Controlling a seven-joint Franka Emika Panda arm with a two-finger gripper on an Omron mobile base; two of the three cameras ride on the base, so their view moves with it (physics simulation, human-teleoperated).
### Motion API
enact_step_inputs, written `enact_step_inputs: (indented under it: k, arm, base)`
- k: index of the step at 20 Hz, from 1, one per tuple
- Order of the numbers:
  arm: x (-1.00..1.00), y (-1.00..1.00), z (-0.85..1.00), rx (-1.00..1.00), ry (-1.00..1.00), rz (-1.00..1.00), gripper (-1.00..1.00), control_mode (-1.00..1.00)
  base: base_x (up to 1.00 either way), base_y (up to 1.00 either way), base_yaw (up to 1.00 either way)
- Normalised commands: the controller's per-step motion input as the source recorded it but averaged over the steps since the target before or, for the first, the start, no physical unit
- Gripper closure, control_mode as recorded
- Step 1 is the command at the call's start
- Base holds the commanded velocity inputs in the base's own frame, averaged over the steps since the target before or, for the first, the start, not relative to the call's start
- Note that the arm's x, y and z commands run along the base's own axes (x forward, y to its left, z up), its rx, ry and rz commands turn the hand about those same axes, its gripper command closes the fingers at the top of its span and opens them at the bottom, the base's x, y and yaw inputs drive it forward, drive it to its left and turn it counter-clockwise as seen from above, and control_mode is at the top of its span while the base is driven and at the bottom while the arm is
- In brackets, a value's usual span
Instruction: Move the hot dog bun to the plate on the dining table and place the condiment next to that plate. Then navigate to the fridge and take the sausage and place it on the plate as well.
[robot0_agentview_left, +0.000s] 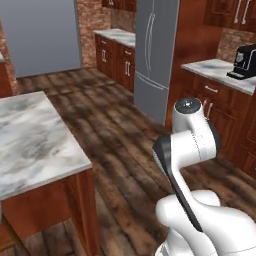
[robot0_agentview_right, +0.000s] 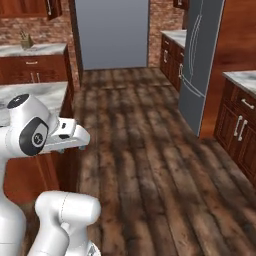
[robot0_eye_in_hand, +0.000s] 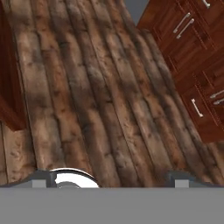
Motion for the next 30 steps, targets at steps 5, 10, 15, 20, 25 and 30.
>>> enact_step_inputs:
  k: [5, 10, 15, 20, 25, 30]
  arm:
    - [0.00, 0.00, 0.00, 0.00, 0.00, 0.00, -1.00, 1.00]
    - [0.00, 0.00, 0.00, 0.00, 0.00, 0.00, -1.00, 1.00]
    - [0.00, 0.00, 0.00, 0.00, 0.00, 0.00, -1.00, 1.00]
    - [0.00, 0.00, 0.00, 0.00, 0.00, 0.00, -1.00, 1.00]
    - [0.00, 0.00, 0.00, 0.00, 0.00, 0.00, -1.00, 1.00]
    - [0.00, 0.00, 0.00, 0.00, 0.00, 0.00, -1.00, 1.00]
  base:
    - [1.00, -1.00, 0.04]
    - [1.00, -0.98, 0.09]
    - [1.00, -0.57, 0.08]
    - [1.00, -0.07, 0.00]
    - [1.00, 0.17, -0.03]
    - [1.00, 0.24, -0.09]
